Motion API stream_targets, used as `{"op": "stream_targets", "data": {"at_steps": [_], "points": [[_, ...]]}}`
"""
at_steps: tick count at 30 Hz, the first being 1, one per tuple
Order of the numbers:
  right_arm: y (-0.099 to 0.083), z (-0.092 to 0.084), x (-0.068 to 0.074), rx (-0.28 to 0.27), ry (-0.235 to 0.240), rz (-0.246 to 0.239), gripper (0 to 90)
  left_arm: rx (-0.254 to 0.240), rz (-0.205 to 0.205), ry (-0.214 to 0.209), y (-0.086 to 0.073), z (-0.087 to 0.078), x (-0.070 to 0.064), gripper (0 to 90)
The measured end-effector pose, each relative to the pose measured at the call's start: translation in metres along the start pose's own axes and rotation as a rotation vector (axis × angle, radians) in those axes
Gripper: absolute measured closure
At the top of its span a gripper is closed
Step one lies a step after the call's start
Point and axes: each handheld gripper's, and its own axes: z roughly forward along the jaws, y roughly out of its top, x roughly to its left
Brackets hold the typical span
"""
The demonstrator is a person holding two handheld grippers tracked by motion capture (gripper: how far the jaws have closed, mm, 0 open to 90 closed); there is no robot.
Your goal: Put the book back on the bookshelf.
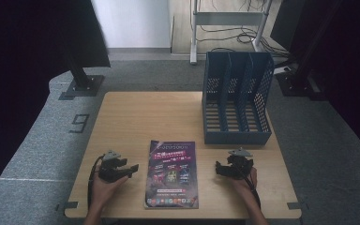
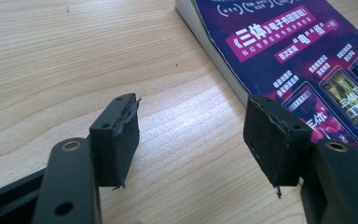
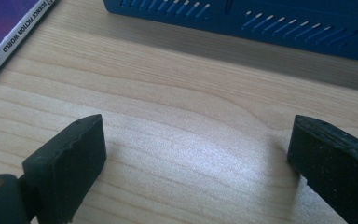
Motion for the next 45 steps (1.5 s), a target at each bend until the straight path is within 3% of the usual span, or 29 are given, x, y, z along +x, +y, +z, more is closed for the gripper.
{"op": "stream_targets", "data": {"at_steps": [10,16,26,33,45], "points": [[-0.002,-0.003,0.0,-0.008,0.002,-0.005,6.1,0.017,-0.017,-0.011,-0.001,0.004,0.005,32.4],[-0.004,-0.005,0.001,-0.014,-0.003,-0.003,9.3,0.017,-0.001,-0.026,0.0,0.003,0.004,30.6],[-0.006,-0.007,0.002,-0.021,0.0,-0.002,12.3,0.042,-0.014,-0.013,0.0,0.007,0.004,30.2],[-0.005,-0.008,0.006,-0.023,0.048,-0.02,13.1,0.064,-0.025,-0.008,-0.001,0.011,0.004,31.3],[0.008,-0.024,0.019,-0.101,0.098,-0.026,13.6,0.052,-0.028,-0.009,-0.001,0.009,0.002,31.5]]}}
